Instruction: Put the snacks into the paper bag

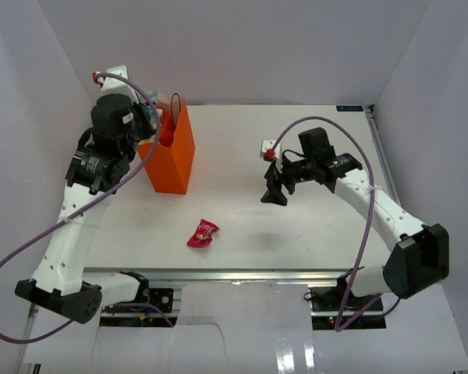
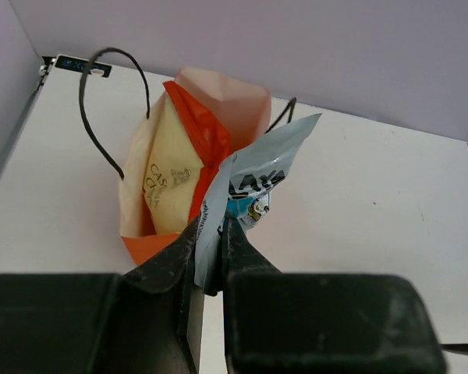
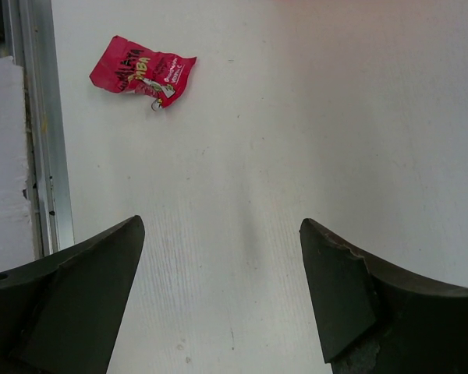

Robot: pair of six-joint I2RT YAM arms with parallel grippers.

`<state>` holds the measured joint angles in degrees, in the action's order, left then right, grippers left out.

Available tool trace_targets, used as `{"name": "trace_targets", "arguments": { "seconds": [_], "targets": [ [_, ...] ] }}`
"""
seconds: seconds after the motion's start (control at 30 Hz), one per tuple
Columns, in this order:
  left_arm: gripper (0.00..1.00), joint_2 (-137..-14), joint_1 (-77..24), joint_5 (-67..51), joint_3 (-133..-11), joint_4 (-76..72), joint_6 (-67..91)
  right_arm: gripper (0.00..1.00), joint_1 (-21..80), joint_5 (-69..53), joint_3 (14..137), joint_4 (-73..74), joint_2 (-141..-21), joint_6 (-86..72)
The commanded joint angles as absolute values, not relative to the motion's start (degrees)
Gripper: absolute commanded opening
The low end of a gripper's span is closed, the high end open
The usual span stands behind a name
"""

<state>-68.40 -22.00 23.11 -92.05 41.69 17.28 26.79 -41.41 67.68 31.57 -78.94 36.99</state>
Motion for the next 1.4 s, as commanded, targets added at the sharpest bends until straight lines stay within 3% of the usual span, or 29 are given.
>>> {"name": "trace_targets", "arguments": {
  "seconds": [0.0, 0.33, 0.73, 0.87, 1.0, 1.1, 1.17, 1.37],
  "targets": [
    [0.05, -70.8, -18.6, 18.7, -97.0, 43.4, 13.6, 0.86, 26.7, -41.7, 67.0, 29.4, -76.8, 36.0],
    [0.03, -78.4, -6.8, 11.7, -96.7, 37.2, 13.8, 0.86, 26.7, -42.7, 66.0, 28.8, -77.3, 35.1],
    [0.05, -84.5, -4.7, 5.0, -93.4, 32.8, 17.0, 0.86, 26.7, -48.3, 66.0, 32.7, -79.5, 37.4],
    [0.18, -84.0, -4.7, 5.4, -91.2, 32.6, 17.7, 0.86, 26.8, -49.7, 66.9, 34.3, -81.2, 38.5],
    [0.46, -82.7, -4.7, 5.1, -88.4, 31.6, 18.4, 0.86, 27.3, -51.7, 69.2, 38.8, -82.8, 42.8],
    [0.56, -82.1, -4.6, 4.0, -88.0, 31.4, 18.5, 0.86, 28.6, -52.6, 71.6, 44.1, -83.8, 48.3],
    [0.57, -81.7, -4.7, 3.1, -89.0, 31.4, 18.7, 0.86, 29.5, -53.1, 72.8, 45.9, -84.0, 51.0],
    [0.73, -78.6, -4.7, 0.9, -92.5, 31.5, 19.1, 0.93, 33.0, -56.0, 75.6, 58.2, -85.5, 73.8]
  ]
}}
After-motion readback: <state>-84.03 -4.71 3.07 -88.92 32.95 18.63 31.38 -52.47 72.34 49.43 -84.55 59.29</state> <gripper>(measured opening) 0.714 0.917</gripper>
